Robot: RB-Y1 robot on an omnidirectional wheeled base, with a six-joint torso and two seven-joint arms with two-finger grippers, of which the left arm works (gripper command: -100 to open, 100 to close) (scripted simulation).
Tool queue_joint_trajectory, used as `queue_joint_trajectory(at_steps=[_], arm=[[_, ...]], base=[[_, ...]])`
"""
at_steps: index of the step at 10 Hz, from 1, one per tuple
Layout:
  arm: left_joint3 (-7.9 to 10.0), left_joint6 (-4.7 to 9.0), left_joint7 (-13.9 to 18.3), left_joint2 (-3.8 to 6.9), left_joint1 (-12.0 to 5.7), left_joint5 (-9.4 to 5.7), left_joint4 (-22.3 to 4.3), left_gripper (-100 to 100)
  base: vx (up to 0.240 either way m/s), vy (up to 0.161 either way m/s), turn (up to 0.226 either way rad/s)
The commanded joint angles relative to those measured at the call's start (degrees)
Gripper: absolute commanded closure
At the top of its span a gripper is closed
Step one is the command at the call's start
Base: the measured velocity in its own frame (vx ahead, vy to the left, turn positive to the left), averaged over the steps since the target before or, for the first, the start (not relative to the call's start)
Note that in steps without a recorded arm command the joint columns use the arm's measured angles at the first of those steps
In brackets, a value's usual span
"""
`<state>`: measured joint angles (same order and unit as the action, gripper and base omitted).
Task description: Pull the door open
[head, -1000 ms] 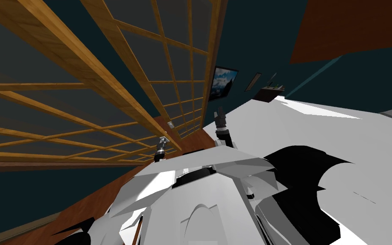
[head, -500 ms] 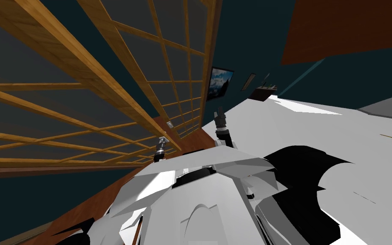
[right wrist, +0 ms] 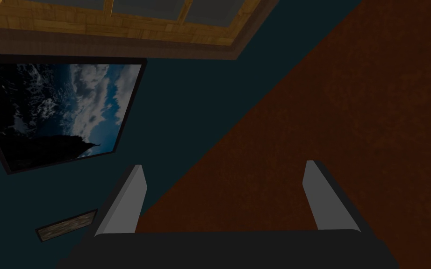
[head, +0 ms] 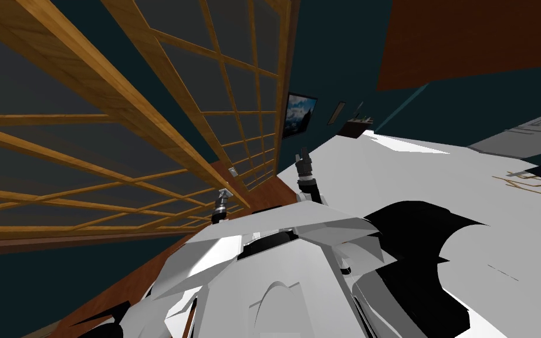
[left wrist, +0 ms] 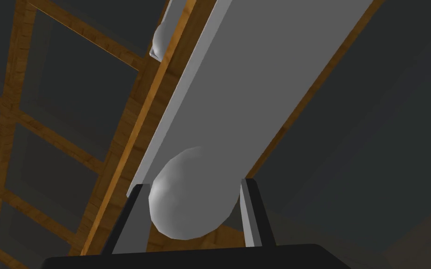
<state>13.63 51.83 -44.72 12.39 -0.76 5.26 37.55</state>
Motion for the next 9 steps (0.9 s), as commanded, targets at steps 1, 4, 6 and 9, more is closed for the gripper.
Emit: queue_joint_trajectory(at_steps=[1,4,6,9], arm=[[-0.45,0.02,1.82,-0.31,0.09,-0.4,0.23,100],[-1.02,-0.03,5.62,-0.21,0.37,-1.98,0.6,100],[-1.6,-0.08,9.15,-0.11,0.66,-3.58,0.97,100],[-2.23,-0.13,13.13,-0.01,0.97,-5.33,1.37,100]], base=[[-0.032,0.016,-0.032],[-0.032,0.017,-0.057],[-0.038,0.018,-0.085],[-0.034,0.019,-0.055]])
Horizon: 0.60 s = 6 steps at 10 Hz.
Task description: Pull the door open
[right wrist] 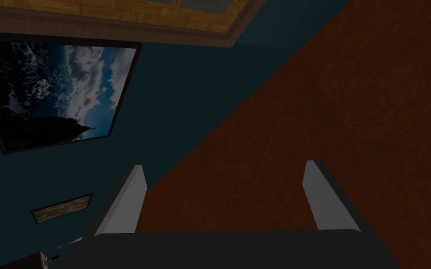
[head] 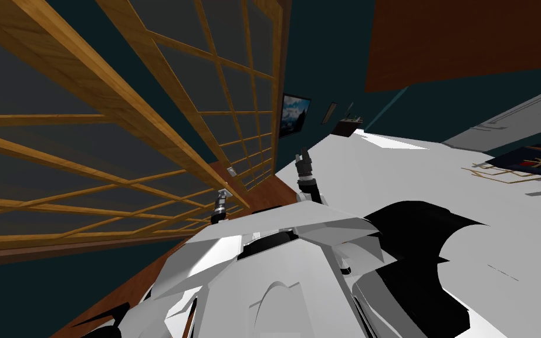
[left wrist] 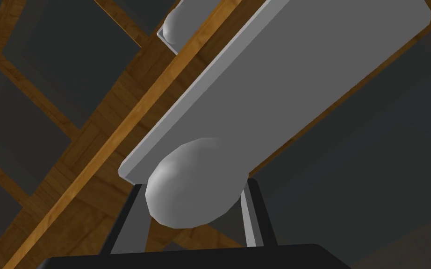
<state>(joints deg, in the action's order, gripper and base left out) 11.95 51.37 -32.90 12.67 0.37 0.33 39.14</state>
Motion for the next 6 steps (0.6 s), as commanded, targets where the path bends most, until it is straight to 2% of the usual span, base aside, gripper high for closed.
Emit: queue_joint_trajectory(at_steps=[1,2,3,5,6], arm=[[-0.55,0.33,2.1,-0.28,-0.17,-0.4,-0.23,100],[-0.87,0.3,4.11,-0.23,-0.01,-1.27,-0.02,100],[-0.87,0.3,4.31,-0.23,-0.01,-1.27,-0.02,100],[-1.5,0.24,7.91,-0.12,0.29,-3.02,0.38,100],[-1.5,0.24,8.75,-0.12,0.29,-3.02,0.38,100]], base=[[-0.034,0.018,-0.039],[-0.032,0.016,-0.055],[-0.022,0.012,-0.03],[-0.03,0.02,-0.072],[-0.038,0.018,-0.051]])
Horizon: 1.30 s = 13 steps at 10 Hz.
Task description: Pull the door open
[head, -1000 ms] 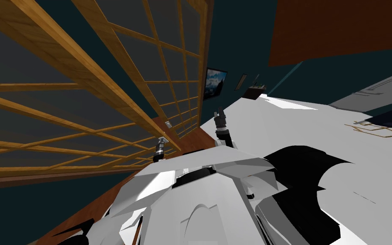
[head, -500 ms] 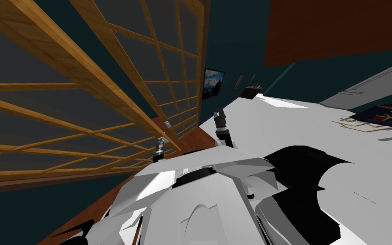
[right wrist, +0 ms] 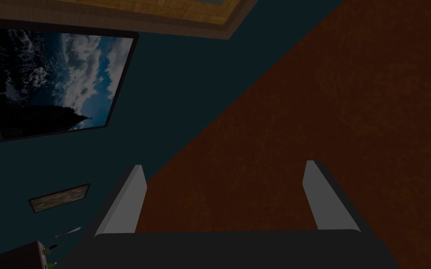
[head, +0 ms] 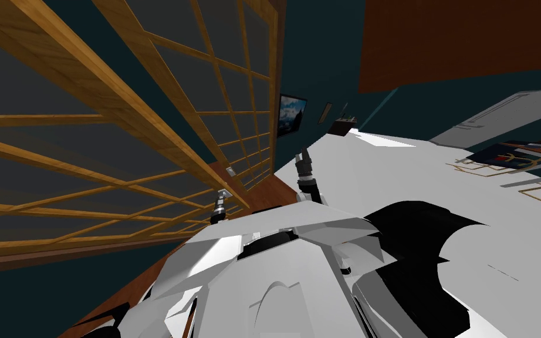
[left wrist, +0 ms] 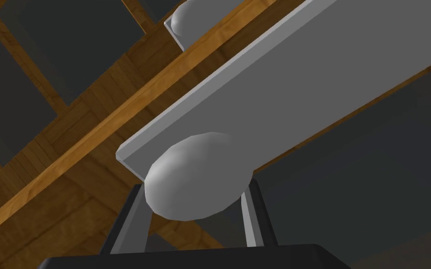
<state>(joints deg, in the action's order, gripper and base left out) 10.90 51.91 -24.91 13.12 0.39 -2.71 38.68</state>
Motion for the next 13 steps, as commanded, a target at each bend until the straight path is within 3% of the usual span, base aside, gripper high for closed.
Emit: queue_joint_trajectory(at_steps=[1,2,4,7,9,12,13], arm=[[-0.78,-0.32,2.86,-0.52,0.44,-0.89,1.05,100],[-0.78,-0.32,3.05,-0.52,0.44,-0.89,1.05,100],[-1.44,-0.38,6.8,-0.4,0.77,-2.75,1.48,100],[-1.78,-0.41,10.08,-0.35,0.93,-3.67,1.69,100],[-2.45,-0.48,13.86,-0.23,1.26,-5.53,2.11,100],[-2.79,-0.51,17.14,-0.18,1.42,-6.48,2.33,100],[-3.14,-0.54,19.41,-0.12,1.59,-7.44,2.55,100]], base=[[-0.033,0.012,-0.047],[-0.023,0.009,-0.03],[-0.036,0.021,-0.076],[-0.033,0.016,-0.045],[-0.034,0.014,-0.071],[-0.032,0.017,-0.044],[-0.028,0.01,-0.041]])
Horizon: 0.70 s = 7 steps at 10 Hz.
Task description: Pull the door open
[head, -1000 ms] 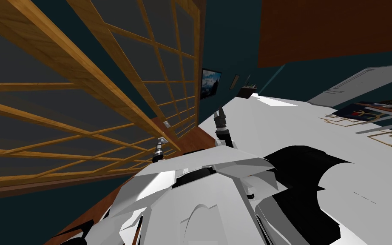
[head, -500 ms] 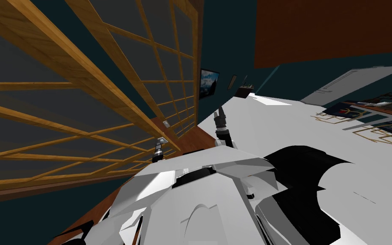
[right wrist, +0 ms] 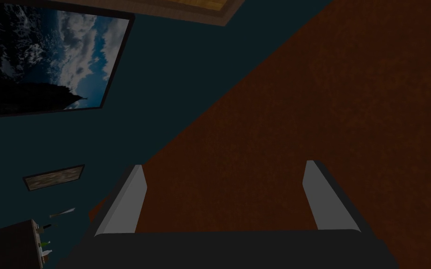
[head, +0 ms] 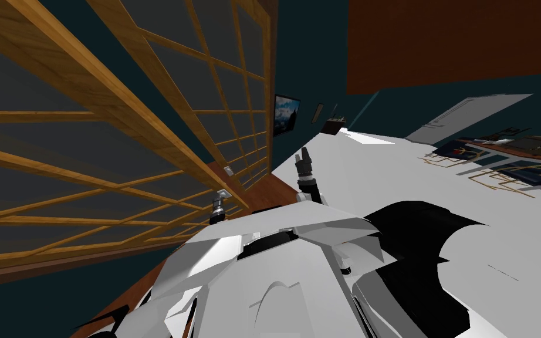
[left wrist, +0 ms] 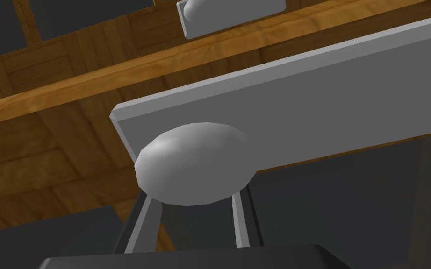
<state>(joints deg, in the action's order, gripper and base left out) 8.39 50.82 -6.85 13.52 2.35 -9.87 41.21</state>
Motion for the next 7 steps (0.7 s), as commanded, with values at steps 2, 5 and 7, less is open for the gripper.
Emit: queue_joint_trajectory(at_steps=[2,5,7], arm=[[-0.97,0.51,3.84,-0.46,-0.21,-1.23,0.23,100],[-1.66,0.44,8.53,-0.34,0.12,-3.13,0.67,100],[-2.01,0.41,10.98,-0.28,0.29,-4.09,0.88,100]], base=[[-0.043,0.023,-0.067],[-0.03,0.011,-0.053],[-0.04,0.021,-0.067]])
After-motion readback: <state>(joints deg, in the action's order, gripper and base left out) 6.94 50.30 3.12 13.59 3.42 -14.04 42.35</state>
